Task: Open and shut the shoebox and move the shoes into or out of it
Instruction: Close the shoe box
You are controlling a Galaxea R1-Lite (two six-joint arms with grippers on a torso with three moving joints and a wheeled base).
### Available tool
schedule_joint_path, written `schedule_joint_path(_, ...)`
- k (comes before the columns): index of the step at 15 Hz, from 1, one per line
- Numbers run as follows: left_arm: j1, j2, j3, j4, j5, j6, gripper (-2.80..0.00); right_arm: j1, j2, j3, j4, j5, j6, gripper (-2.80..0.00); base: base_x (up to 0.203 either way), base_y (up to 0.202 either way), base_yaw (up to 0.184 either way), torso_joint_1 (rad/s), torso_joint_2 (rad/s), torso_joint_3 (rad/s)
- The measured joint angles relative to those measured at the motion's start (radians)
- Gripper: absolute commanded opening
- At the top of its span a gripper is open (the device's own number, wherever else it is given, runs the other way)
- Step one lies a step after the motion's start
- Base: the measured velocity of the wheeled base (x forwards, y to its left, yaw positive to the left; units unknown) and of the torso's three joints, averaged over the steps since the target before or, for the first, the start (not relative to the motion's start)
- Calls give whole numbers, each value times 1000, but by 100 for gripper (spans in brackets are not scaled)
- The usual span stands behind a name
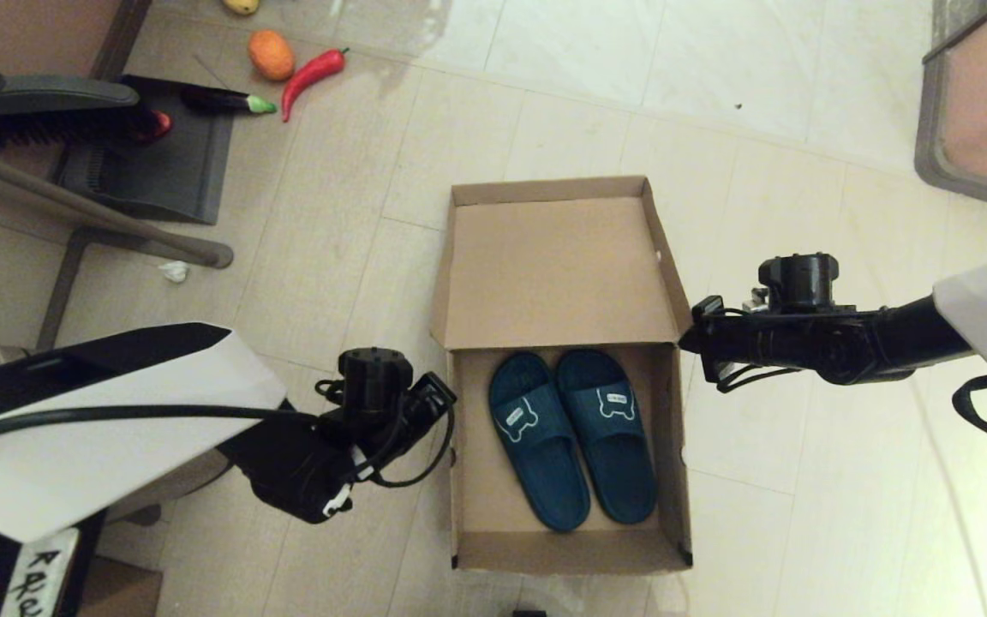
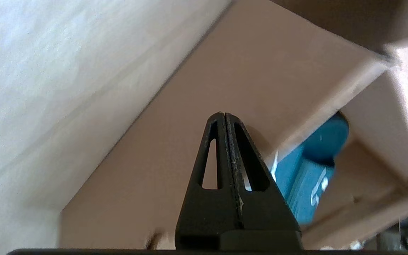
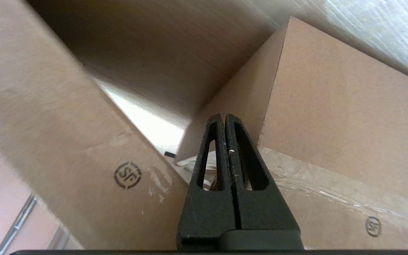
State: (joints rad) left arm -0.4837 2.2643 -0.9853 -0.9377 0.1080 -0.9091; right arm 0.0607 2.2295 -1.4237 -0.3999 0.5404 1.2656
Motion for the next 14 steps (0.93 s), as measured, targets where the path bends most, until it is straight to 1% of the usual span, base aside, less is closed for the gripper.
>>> schedule_joint_path(2,-18,-30,91,-65,10,1,-280,-19,-16,36,-45,-33,-2,-280,0,0,0,0,0,0)
schedule_joint_path(4,-24,-50,157,-112,15,1,-280,-41,-22,40,-48,-38,-8,-280,0,0,0,0,0,0)
schedule_joint_path(5,-25,-56,175,-121,16,2,-280,-46,-23,42,-48,-39,-27,-280,0,0,0,0,0,0)
schedule_joint_path(8,-20,-69,183,-121,16,11,-280,-52,-13,42,-51,-56,-144,-280,0,0,0,0,0,0)
schedule_joint_path(9,-14,-75,178,-118,15,23,-280,-52,-4,21,-59,-59,-169,-280,0,0,0,0,0,0)
schedule_joint_path(11,9,-90,163,-113,8,63,-280,-53,19,-56,-62,-59,-182,-280,0,0,0,0,0,0)
schedule_joint_path(13,37,-100,128,-109,6,95,-280,-59,47,-163,-53,-50,-196,-280,0,0,0,0,0,0)
schedule_joint_path(14,56,-103,100,-105,6,111,-280,-59,63,-224,-32,-44,-221,-280,0,0,0,0,0,0)
